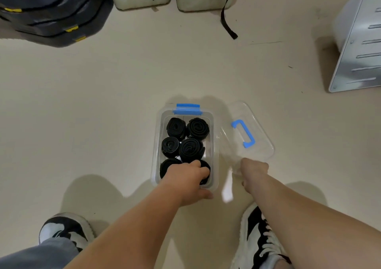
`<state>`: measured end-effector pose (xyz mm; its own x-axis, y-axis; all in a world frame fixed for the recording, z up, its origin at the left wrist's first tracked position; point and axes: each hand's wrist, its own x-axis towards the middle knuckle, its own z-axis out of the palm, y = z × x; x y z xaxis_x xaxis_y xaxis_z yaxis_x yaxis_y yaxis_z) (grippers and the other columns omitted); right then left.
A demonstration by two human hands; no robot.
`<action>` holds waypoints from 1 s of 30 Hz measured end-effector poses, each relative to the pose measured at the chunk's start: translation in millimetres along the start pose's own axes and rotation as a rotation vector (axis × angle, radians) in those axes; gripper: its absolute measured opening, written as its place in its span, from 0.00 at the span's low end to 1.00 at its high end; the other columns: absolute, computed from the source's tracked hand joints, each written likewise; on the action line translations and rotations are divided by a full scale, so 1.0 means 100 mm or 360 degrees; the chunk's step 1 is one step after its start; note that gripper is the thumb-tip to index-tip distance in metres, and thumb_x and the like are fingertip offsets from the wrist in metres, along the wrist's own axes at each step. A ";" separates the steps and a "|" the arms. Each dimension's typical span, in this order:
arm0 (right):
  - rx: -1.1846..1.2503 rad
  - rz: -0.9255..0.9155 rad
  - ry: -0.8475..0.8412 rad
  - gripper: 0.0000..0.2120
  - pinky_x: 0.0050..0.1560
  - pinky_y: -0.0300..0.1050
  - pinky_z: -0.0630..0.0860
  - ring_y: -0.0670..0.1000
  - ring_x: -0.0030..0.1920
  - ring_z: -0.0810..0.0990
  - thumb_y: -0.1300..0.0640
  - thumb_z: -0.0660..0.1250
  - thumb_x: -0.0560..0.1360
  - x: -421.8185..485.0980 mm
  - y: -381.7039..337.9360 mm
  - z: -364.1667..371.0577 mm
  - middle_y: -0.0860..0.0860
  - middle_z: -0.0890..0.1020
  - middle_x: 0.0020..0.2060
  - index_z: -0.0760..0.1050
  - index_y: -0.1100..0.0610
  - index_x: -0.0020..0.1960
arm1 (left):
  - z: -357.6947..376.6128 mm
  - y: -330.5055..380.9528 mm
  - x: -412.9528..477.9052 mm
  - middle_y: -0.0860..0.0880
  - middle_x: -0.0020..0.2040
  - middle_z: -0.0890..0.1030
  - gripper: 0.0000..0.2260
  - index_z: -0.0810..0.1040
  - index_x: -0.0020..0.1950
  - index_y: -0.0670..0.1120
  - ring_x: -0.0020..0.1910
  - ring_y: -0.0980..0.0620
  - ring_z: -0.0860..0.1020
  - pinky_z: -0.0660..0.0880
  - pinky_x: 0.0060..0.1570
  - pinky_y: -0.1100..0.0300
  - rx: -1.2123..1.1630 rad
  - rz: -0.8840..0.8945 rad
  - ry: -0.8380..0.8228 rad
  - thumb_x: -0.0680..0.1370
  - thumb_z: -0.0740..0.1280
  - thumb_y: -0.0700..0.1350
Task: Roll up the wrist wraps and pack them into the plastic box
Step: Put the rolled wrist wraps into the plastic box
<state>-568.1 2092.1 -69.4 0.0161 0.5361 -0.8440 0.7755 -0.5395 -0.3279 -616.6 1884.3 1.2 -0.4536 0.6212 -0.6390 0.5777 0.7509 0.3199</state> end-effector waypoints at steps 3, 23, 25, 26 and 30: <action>0.0365 0.0214 0.0069 0.20 0.58 0.56 0.81 0.57 0.50 0.80 0.63 0.64 0.79 0.14 0.02 0.01 0.57 0.80 0.65 0.71 0.58 0.70 | 0.01 0.03 0.07 0.53 0.59 0.74 0.26 0.76 0.65 0.52 0.56 0.49 0.77 0.73 0.49 0.53 -0.0164 -0.0080 0.0104 0.77 0.70 0.68; 0.0351 0.0123 -0.0188 0.10 0.36 0.48 0.79 0.53 0.33 0.78 0.69 0.59 0.76 0.20 -0.19 0.04 0.57 0.80 0.38 0.76 0.63 0.54 | 0.08 -0.07 0.05 0.56 0.59 0.74 0.22 0.78 0.66 0.53 0.57 0.53 0.77 0.76 0.62 0.54 -0.0816 -0.0280 0.0166 0.76 0.74 0.60; 0.0455 0.0053 -0.0158 0.13 0.36 0.46 0.77 0.52 0.33 0.77 0.70 0.56 0.74 0.05 -0.31 0.01 0.57 0.82 0.40 0.76 0.63 0.54 | 0.02 -0.08 0.05 0.54 0.58 0.75 0.19 0.78 0.66 0.51 0.55 0.51 0.79 0.77 0.62 0.53 -0.0847 -0.0296 0.0151 0.78 0.73 0.56; 0.0508 -0.0002 -0.0145 0.14 0.35 0.44 0.75 0.52 0.32 0.76 0.70 0.55 0.72 -0.06 -0.40 0.00 0.57 0.81 0.39 0.76 0.63 0.53 | 0.00 -0.09 0.04 0.54 0.58 0.76 0.17 0.79 0.66 0.51 0.55 0.51 0.79 0.77 0.62 0.53 -0.0849 -0.0304 0.0145 0.79 0.72 0.54; 0.0563 -0.0422 -0.0128 0.14 0.35 0.46 0.70 0.55 0.32 0.68 0.70 0.58 0.68 -0.58 -0.69 -0.03 0.57 0.75 0.40 0.74 0.62 0.52 | -0.08 -0.16 -0.03 0.53 0.51 0.81 0.06 0.79 0.59 0.52 0.49 0.52 0.80 0.79 0.57 0.56 -0.1005 -0.0344 0.0221 0.82 0.70 0.48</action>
<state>-620.8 2100.1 3.3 -0.2141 0.6409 -0.7372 0.4823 -0.5869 -0.6503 -630.1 1872.4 3.2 -0.6215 0.4337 -0.6524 -0.0238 0.8220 0.5690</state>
